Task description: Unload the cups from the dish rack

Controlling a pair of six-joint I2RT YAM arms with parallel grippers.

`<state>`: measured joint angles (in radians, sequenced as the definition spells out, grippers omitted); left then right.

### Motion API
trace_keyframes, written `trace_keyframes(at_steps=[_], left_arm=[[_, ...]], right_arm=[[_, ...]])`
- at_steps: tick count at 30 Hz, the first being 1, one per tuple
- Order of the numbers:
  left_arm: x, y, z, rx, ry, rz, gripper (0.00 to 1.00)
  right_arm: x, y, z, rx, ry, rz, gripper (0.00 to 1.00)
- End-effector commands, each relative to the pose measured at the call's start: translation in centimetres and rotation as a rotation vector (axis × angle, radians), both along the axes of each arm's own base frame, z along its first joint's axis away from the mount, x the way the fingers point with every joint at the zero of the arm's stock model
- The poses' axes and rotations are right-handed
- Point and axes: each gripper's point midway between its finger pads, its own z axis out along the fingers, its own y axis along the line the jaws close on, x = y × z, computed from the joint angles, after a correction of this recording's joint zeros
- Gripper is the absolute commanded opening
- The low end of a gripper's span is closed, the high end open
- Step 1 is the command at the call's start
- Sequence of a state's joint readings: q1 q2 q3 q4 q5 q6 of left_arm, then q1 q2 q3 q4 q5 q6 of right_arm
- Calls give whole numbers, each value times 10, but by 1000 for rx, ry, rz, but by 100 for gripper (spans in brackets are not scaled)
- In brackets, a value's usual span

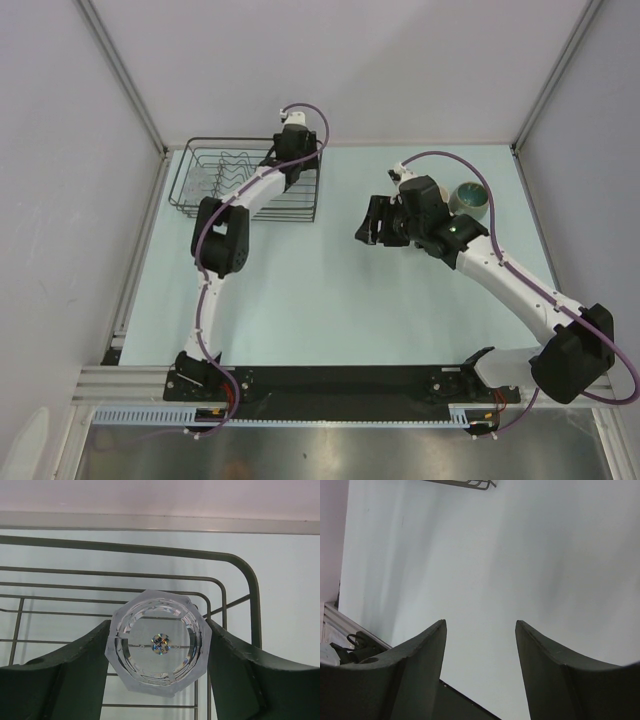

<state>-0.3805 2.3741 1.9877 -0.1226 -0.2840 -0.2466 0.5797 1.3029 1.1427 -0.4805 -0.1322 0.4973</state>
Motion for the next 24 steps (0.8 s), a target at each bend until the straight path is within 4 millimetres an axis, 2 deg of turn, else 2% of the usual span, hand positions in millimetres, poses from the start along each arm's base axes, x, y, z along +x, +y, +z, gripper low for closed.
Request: trace_keyframes(at_steps=[1, 7, 8, 10, 11, 13, 14, 17, 18, 20, 21, 23, 24], left_arm=[[-21, -1, 7, -21, 31, -10, 0], [-42, 14, 42, -27, 10, 72, 0], [-44, 16, 60, -46, -9, 91, 0], [-48, 19, 78, -47, -17, 96, 0], [-50, 20, 99, -60, -49, 96, 0], [-55, 23, 121, -68, -81, 96, 0], [-59, 25, 140, -79, -110, 97, 1], [-69, 30, 170, -91, -152, 97, 0], [-77, 34, 191, -105, -180, 97, 0], [-88, 32, 209, -136, -200, 73, 0], [-98, 34, 230, -163, -232, 65, 1], [-114, 29, 244, -227, -239, 24, 1], [-128, 31, 258, -259, -256, 3, 0]], right_arm=[[-1, 5, 17, 57, -47, 8, 62], [0, 7, 21, 83, -60, -4, 62], [0, 8, 25, 95, -66, -1, 62], [2, 10, 30, 106, -74, -2, 62], [2, 11, 32, 115, -80, -4, 62], [3, 12, 34, 123, -85, -6, 61], [4, 12, 37, 129, -94, -13, 61], [6, 13, 43, 140, -110, -15, 62], [7, 13, 44, 140, -114, -17, 62], [9, 13, 50, 150, -133, -27, 62], [10, 12, 52, 152, -139, -33, 62], [14, 11, 59, 160, -166, -45, 62], [15, 11, 63, 165, -177, -49, 62]])
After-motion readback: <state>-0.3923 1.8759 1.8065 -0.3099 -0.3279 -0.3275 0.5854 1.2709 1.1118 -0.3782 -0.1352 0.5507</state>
